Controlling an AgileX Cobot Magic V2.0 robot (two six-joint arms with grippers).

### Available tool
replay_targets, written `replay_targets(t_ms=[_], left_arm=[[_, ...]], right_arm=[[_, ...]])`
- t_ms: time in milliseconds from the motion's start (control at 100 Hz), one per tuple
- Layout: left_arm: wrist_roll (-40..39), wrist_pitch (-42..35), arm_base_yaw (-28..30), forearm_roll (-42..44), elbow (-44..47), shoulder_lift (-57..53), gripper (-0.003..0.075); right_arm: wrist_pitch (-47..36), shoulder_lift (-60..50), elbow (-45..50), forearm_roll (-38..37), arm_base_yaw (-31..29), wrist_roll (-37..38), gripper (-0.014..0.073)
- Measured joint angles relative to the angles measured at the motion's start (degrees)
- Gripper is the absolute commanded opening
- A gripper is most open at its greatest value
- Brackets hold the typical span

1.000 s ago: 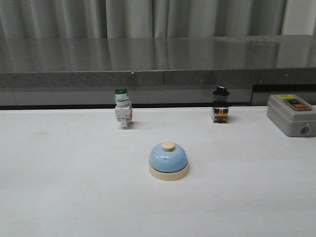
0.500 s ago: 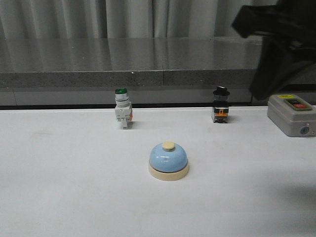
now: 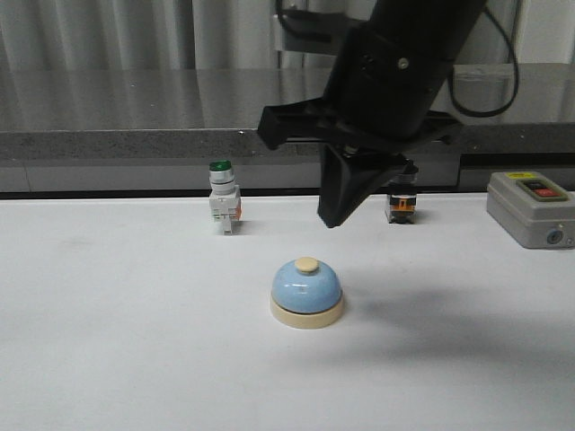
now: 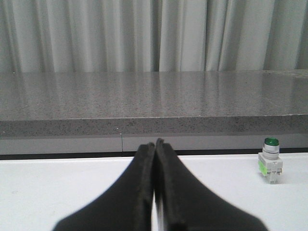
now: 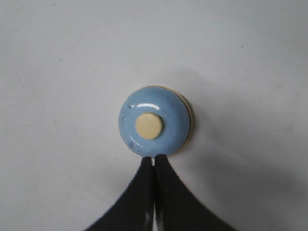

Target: Place and press bell with both arms

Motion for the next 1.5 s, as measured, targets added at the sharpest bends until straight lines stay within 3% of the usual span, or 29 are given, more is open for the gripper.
replay_targets(t_ms=[320,960,1230,1500], left_arm=[[0.0,0.0,0.0,0.0,0.0,0.0,-0.002],[0.0,-0.04,0.0,0.0,0.0,0.0,-0.002],[0.0,-0.04,0.0,0.0,0.0,0.0,-0.002],[0.0,-0.04,0.0,0.0,0.0,0.0,-0.002]], right_arm=[[0.0,6.83,-4.95,0.04,0.38,-0.37,-0.006],[0.7,10.87,-5.86,0.28,0.38,-0.37,-0.006],[3.33,9.81,-6.98,0.16,0.38,-0.37,-0.006],[4.08,0.74,-7.51,-0.54,-0.7,-0.37,-0.006]])
